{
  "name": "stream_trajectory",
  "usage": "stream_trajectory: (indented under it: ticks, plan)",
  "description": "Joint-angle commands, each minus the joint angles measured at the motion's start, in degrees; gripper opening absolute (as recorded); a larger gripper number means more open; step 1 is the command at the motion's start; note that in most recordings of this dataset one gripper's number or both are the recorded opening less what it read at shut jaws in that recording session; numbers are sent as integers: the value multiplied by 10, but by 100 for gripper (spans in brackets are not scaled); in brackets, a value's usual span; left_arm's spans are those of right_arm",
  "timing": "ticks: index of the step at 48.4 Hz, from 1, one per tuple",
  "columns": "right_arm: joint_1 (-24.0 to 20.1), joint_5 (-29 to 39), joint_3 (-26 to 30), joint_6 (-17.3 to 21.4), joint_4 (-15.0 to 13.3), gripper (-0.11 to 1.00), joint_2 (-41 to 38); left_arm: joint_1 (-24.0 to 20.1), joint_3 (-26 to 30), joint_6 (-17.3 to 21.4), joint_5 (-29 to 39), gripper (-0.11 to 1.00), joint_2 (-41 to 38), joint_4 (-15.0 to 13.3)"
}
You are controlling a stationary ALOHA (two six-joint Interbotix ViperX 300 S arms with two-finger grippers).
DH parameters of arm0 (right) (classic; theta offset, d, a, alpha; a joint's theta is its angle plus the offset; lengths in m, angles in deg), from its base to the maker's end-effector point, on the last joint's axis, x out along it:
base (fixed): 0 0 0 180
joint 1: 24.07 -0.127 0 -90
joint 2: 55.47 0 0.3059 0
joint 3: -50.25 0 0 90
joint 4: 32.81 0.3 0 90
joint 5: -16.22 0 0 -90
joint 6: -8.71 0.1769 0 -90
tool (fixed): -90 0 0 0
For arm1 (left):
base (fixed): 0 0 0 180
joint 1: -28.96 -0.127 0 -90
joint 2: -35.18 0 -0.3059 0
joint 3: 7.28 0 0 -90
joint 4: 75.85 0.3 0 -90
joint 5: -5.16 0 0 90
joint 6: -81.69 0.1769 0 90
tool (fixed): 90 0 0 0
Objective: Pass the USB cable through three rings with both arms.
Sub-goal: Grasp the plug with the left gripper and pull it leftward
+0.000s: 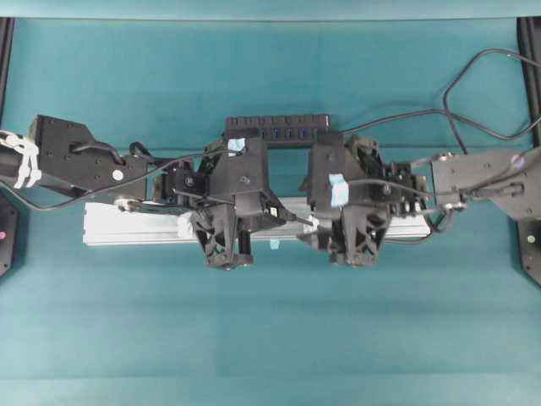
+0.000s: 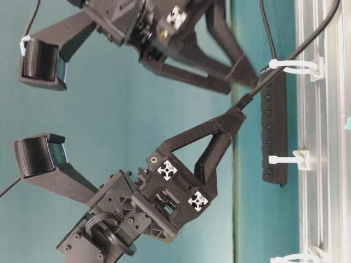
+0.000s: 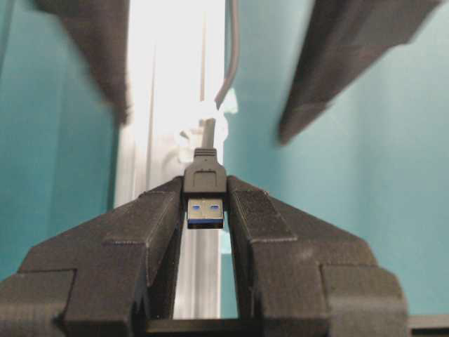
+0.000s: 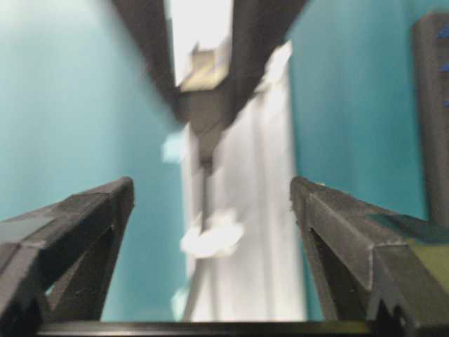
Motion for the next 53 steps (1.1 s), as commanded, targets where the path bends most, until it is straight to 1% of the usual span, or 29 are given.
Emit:
stream_trajectory:
  ticks: [1,12,27,37,41,53]
  plan:
    - [4,-11,6,4,-1,49,-3,2,4,1,-3,23,15,1]
    - [4,-34,8,4,-1,35,-18,1,3,0,-4,23,16,1]
    - [2,-58,9,3,0,20,-26,2,3,0,-3,23,15,1]
    - [1,-59,10,4,0,1,-26,1,1,0,-4,23,15,1]
    - [0,-59,11,4,0,-4,-28,1,0,0,-4,23,15,1]
    - [0,-56,13,3,0,-6,-30,1,-3,-1,-3,23,15,1]
